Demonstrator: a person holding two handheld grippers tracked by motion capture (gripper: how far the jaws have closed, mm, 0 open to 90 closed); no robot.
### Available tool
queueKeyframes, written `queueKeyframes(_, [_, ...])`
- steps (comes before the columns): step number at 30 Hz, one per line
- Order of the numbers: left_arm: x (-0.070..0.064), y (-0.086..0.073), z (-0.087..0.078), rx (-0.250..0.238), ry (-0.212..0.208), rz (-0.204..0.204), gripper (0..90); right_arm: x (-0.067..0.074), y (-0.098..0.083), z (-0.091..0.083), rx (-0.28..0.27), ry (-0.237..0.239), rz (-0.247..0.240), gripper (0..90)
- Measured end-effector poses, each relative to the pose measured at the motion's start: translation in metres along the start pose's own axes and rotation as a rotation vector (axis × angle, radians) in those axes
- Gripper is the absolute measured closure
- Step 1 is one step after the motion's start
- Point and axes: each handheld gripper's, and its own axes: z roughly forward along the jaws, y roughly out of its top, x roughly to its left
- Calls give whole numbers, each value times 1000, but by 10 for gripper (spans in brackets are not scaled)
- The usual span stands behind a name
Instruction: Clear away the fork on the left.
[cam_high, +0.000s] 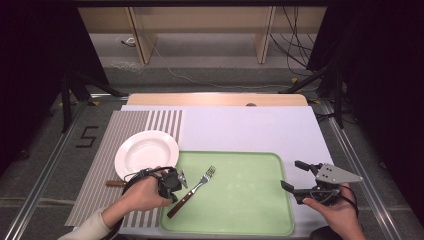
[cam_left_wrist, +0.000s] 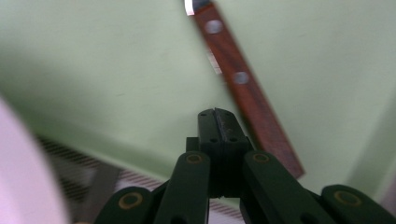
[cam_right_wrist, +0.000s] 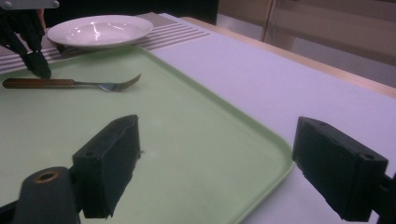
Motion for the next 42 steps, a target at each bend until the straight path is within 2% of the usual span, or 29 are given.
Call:
queueKeyframes(7, [-12, 1, 1, -2, -10, 37, 897, 0, 0, 0, -1, 0, 0, 163])
queueKeyframes(18, [-32, 11, 5, -38, -91, 105, 896, 0, 0, 0, 2, 3, -1, 163])
queueKeyframes(22, [-36, 17, 7, -59, -91, 128, 895, 0, 0, 0, 0, 3, -1, 163])
queueKeyframes(27, [-35, 18, 7, -85, -90, 124, 877, 0, 0, 0, 0, 2, -1, 163])
queueKeyframes(30, [-31, 16, 5, -110, -62, 119, 842, 0, 0, 0, 0, 2, -1, 163])
queueKeyframes(31, [-29, 14, 3, -130, -53, 119, 819, 0, 0, 0, -1, 2, -2, 163])
queueKeyframes(32, [-24, 10, -1, -194, -18, 127, 755, 0, 0, 0, -3, 1, -2, 163])
queueKeyframes(33, [-24, 10, -1, -194, -18, 127, 708, 0, 0, 0, -3, 1, -2, 163])
queueKeyframes(34, [-20, 7, -3, -252, 20, 140, 708, 0, 0, 0, -3, 0, -2, 163])
queueKeyframes(35, [-17, 4, -5, -284, 45, 138, 652, 0, 0, 0, -3, 0, -1, 163])
queueKeyframes(36, [-8, -4, -10, -354, 83, 83, 570, 0, 0, 0, -4, 1, -3, 163])
queueKeyframes(38, [0, -13, -13, -435, 103, 29, 488, 0, 0, 0, -6, 1, -4, 163])
queueKeyframes(39, [0, -13, -13, -435, 103, 29, 446, 0, 0, 0, -6, 1, -4, 163])
queueKeyframes(40, [7, -24, -16, -522, 122, -1, 384, 0, 0, -1, -10, 0, -3, 163])
queueKeyframes(41, [7, -24, -16, -522, 122, -1, 333, 0, 0, -1, -10, 0, -3, 163])
queueKeyframes(42, [9, -29, -17, -563, 137, -17, 333, 0, 0, -1, -10, 0, -3, 163])
